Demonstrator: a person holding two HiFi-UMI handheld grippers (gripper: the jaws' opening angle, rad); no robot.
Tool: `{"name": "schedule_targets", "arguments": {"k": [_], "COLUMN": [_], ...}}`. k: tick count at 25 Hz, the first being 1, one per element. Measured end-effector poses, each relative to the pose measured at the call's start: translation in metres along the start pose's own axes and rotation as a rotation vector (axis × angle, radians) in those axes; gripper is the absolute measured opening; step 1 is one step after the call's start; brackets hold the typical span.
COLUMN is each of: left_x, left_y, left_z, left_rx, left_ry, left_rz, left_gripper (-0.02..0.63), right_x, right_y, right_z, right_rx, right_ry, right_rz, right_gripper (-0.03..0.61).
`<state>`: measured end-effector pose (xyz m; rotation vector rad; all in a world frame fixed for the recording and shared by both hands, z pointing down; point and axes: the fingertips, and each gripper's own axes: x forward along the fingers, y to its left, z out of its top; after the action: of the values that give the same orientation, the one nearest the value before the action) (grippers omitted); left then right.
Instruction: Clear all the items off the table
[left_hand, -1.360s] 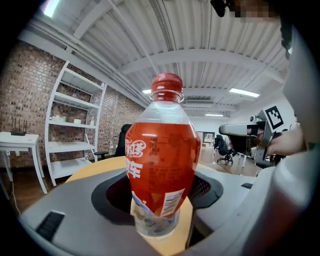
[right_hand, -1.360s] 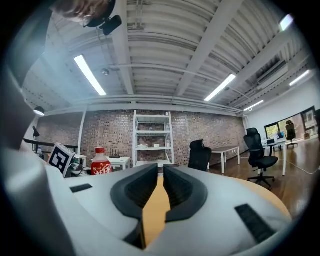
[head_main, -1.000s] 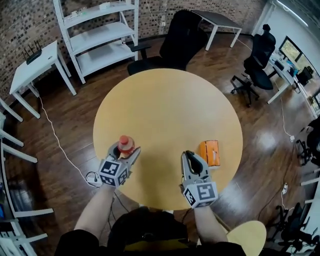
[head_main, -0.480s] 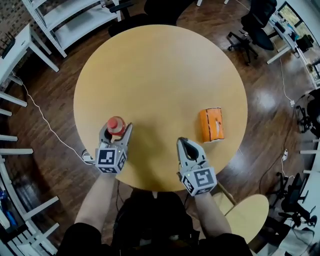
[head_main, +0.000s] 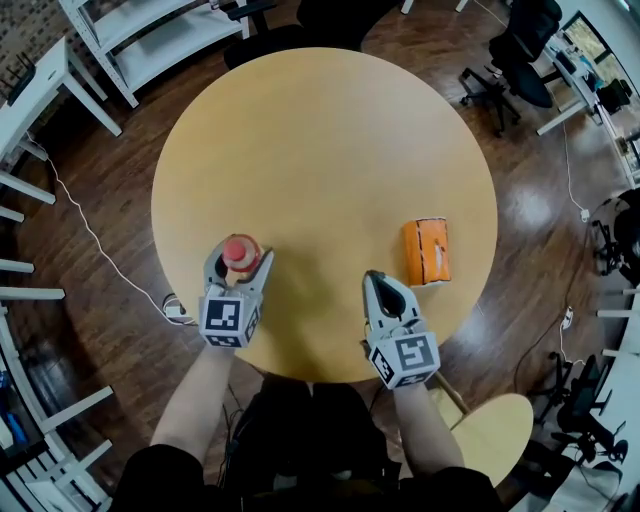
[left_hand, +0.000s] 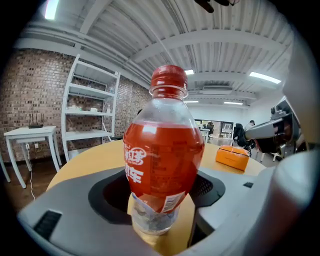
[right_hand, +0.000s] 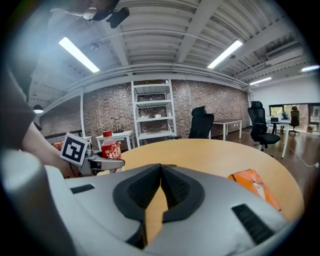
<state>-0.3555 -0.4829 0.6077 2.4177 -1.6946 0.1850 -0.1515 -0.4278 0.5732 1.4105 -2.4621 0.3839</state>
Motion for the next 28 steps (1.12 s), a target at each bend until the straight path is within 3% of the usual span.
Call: {"name": "schedule_targets", "arguments": {"k": [9, 16, 20, 22, 23, 24, 28], "left_x": [-0.027, -0.07, -0.114, -0.139, -0.152, -0.164, -0.189], "left_y": [0.001, -0.013, -0.03, -0.036, -0.041, -0.047, -0.085], "left_z": [0.014, 0.042, 0.073, 0.098, 0.108, 0.117, 0.132], "left_rx": [-0.022, 0.043, 0.062, 0.061, 0.05, 0.039, 0.038], "left_ry": [-0.022, -0.08, -0.151, -0.224, -0.261, -0.292, -0.34], "left_rz": [-0.021, -0.006, 0.025, 0.05, 0.057, 0.053, 0.001], "left_gripper": [0.348, 0.339, 0.27, 0.157, 0.059, 0.014, 0.003], "right_x": [-0.005, -0.028, -0.07, -0.098, -0.114, -0.132, -0.196], "right_y": [0.004, 0.009, 0.009, -0.001, -0.008, -0.017, -0.061], "right_z": [0.021, 0.037, 0.05, 0.062, 0.067, 0.07, 0.064], "right_rx": [-0.002, -0.016, -0.01, 0.001, 0.01, 0.019, 0.06], "right_ry": [-0.075, -0.153, -0.216, -0.27, -0.298, -0.322, -0.368], "right_rz": [-0.012, -0.013, -0.003, -0.023, -0.04, -0.061, -0.173], "right_gripper": [0.003, 0.003, 0.002, 0.002, 0.003, 0.002, 0.002]}}
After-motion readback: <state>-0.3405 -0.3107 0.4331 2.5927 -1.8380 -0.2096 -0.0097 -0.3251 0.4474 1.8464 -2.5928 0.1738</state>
